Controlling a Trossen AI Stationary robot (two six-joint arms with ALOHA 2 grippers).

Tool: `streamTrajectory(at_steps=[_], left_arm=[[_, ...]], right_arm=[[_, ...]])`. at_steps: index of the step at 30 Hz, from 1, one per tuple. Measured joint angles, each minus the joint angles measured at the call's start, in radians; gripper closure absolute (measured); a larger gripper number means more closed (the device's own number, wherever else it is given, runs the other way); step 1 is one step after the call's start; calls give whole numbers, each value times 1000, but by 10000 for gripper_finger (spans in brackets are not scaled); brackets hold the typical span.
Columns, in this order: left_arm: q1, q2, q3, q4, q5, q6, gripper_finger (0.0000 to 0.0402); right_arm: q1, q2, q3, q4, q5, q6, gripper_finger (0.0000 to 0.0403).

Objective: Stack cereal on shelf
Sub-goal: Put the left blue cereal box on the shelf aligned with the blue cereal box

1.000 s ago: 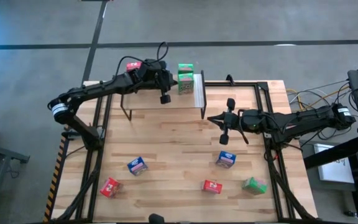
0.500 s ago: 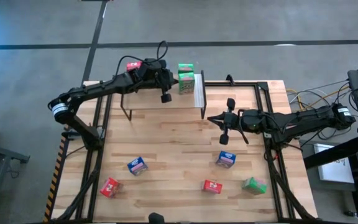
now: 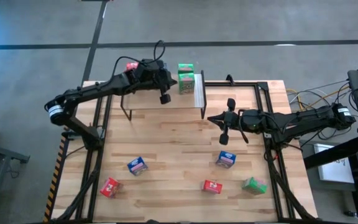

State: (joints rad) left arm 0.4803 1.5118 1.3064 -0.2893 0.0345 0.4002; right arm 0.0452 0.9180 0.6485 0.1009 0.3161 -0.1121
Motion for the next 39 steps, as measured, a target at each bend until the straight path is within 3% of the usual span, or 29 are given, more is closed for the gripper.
streamTrajectory(at_steps=[10,15,19,27,39], left_arm=[[-173,-48,-26,-87,-15,-122,400],[-307,-107,-26,-171,-120,-176,400],[-409,-166,-27,-244,-131,-240,400],[-580,-233,-27,-400,-179,-515,401],[-767,-188,-27,-738,-208,-993,400]], right_arm=[[0,0,-1,-58,-4,104,394],[3,0,35,-155,-59,226,394],[9,0,74,-220,-123,293,394],[9,0,135,-331,-158,311,394],[9,0,136,-331,-159,275,394]])
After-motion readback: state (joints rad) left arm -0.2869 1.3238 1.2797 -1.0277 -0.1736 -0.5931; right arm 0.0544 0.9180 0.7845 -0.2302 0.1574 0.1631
